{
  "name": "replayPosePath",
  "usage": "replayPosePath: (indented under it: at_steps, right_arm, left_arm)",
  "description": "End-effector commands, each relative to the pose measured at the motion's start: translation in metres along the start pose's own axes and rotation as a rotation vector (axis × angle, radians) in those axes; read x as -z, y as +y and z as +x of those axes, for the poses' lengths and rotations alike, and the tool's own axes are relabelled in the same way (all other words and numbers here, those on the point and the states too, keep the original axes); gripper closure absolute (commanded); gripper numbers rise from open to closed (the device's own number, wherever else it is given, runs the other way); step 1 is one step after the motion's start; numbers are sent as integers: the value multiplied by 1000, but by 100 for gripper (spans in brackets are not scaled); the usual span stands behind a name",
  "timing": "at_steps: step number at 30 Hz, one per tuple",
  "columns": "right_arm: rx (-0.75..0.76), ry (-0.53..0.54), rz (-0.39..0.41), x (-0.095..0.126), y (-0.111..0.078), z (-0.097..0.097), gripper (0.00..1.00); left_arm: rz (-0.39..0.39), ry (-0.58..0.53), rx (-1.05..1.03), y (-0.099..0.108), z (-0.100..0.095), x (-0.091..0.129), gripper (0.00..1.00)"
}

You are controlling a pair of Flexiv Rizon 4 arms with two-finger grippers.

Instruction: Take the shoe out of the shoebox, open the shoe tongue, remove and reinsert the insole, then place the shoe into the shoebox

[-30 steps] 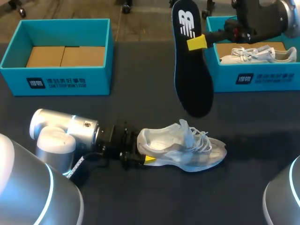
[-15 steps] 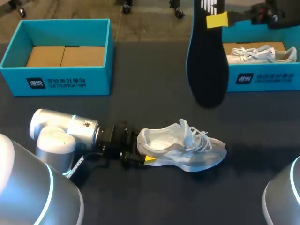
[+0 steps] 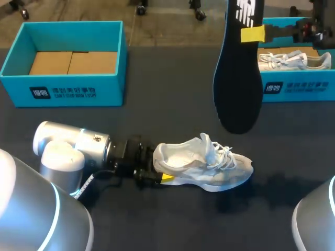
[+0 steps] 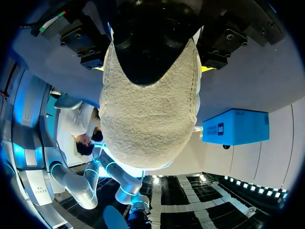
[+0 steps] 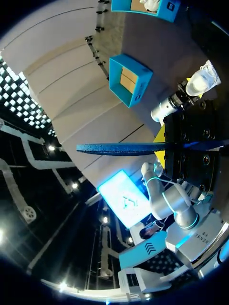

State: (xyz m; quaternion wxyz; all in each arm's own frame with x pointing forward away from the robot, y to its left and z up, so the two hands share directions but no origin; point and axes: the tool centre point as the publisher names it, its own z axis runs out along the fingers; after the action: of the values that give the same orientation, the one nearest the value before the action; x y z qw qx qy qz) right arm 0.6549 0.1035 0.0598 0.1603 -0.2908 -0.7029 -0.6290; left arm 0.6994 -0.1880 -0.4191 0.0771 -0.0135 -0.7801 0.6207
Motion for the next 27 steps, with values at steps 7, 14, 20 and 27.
replayPosePath:
  at_steps: [7,14,20,27]
  right_arm:
    - [3,-22,14,14,1,22,100]
    - [-17,-14,32,16,2,20,100]
    - [-17,-14,32,16,2,20,100]
    - [-17,-14,32,16,2,20,100]
  left_arm:
    - [0,1,0,0,-1,-1,100]
    - [0,1,0,0,-1,-1,100]
    - [-2,-6,-18,-1,-1,0,100]
    - [-14,12,-41,-5,0,3,0]
